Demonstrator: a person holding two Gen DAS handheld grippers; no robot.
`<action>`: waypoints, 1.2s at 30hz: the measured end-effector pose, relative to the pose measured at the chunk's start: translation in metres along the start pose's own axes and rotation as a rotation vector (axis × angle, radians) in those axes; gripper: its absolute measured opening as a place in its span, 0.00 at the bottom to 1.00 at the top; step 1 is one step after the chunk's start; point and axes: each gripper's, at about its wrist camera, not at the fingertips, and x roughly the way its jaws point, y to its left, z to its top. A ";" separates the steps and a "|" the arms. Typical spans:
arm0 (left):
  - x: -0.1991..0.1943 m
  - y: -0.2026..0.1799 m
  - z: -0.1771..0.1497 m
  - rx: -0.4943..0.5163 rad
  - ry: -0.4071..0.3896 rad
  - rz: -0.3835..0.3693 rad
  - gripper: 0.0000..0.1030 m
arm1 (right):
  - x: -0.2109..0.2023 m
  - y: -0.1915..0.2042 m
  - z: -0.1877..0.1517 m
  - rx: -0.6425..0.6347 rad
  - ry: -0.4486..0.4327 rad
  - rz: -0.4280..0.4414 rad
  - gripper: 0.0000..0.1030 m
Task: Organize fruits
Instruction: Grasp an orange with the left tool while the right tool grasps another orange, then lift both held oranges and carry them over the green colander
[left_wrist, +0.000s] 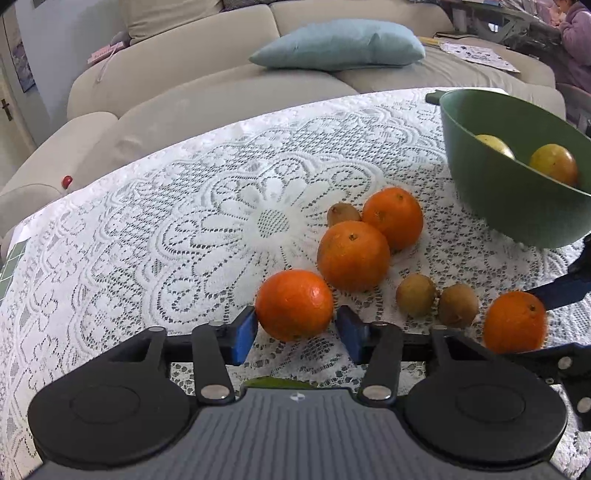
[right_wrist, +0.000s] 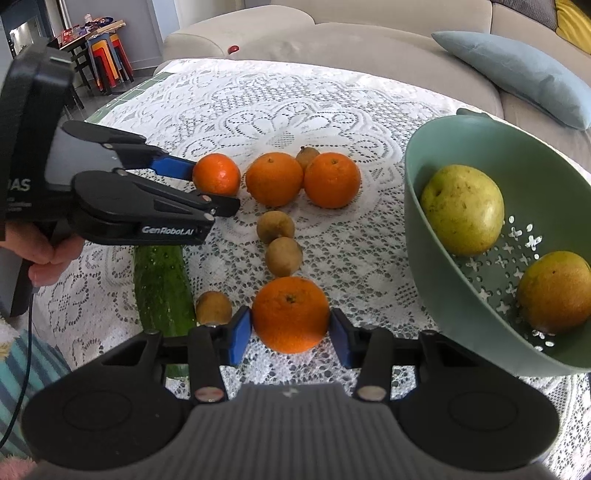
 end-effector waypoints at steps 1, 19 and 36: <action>0.000 0.000 0.000 -0.005 -0.001 0.002 0.49 | -0.001 0.000 0.000 -0.001 -0.001 0.001 0.42; -0.047 0.004 0.002 -0.160 -0.138 -0.026 0.46 | -0.041 0.009 0.005 -0.072 -0.146 0.018 0.42; -0.083 -0.034 0.030 -0.157 -0.266 -0.198 0.45 | -0.083 -0.030 0.023 -0.055 -0.321 -0.179 0.42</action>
